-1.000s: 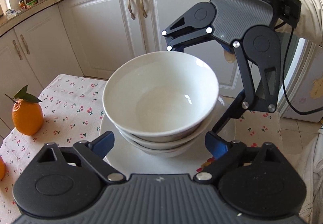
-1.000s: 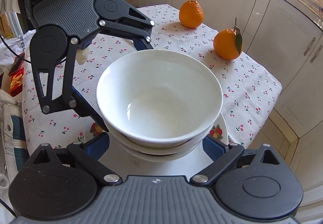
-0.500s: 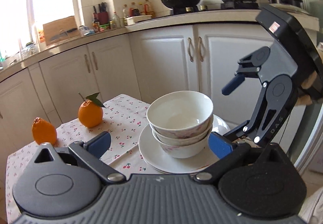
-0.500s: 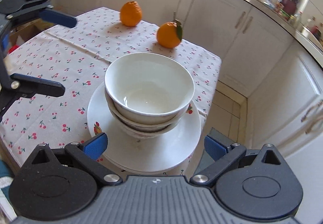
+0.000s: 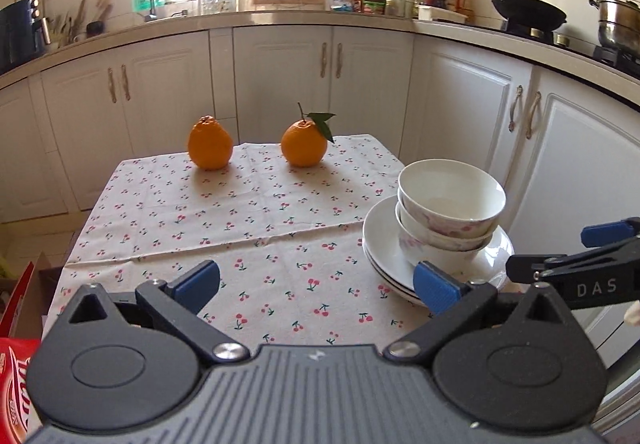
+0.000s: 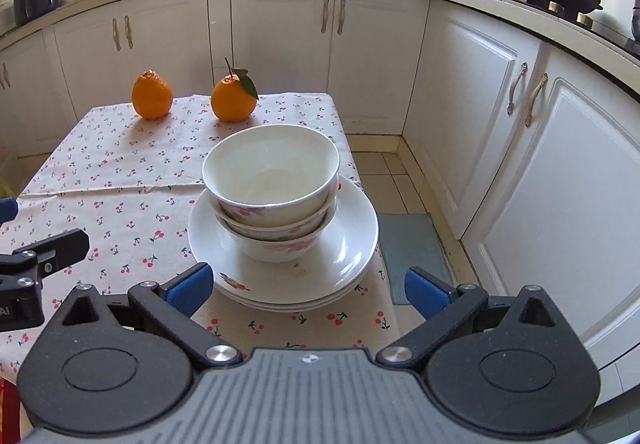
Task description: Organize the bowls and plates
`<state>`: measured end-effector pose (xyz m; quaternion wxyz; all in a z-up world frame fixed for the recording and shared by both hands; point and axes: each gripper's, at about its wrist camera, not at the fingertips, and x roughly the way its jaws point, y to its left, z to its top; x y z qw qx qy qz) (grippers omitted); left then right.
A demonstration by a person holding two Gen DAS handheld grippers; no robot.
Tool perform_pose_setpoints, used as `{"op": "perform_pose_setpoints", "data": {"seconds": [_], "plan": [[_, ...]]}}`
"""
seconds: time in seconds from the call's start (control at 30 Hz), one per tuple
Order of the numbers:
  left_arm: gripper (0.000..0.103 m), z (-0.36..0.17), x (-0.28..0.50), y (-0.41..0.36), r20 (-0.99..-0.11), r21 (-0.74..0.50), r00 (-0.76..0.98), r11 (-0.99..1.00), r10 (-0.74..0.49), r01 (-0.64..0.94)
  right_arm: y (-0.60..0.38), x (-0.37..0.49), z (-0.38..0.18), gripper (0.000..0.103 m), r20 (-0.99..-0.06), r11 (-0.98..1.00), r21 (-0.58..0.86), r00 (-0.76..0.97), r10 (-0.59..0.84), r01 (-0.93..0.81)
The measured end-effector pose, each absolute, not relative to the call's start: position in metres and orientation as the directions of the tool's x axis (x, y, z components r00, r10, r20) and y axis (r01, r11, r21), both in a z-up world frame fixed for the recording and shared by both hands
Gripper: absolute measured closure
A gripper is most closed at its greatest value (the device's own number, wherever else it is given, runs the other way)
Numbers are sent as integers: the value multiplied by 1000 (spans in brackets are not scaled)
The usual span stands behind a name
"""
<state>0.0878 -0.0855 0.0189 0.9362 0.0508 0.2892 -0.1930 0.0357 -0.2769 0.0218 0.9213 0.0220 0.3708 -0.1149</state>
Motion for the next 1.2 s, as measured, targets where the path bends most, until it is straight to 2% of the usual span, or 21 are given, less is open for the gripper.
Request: {"op": "perform_pose_setpoints", "data": {"seconds": [0.33, 1.2], "plan": [[1, 27, 78, -82, -550, -6, 781, 936, -297, 351, -258, 22, 43, 0, -629, 972, -62, 747, -216, 228], [1, 25, 76, -85, -566, 8, 781, 946, -262, 324, -252, 22, 42, 0, -622, 972, -71, 752, -218, 223]]}}
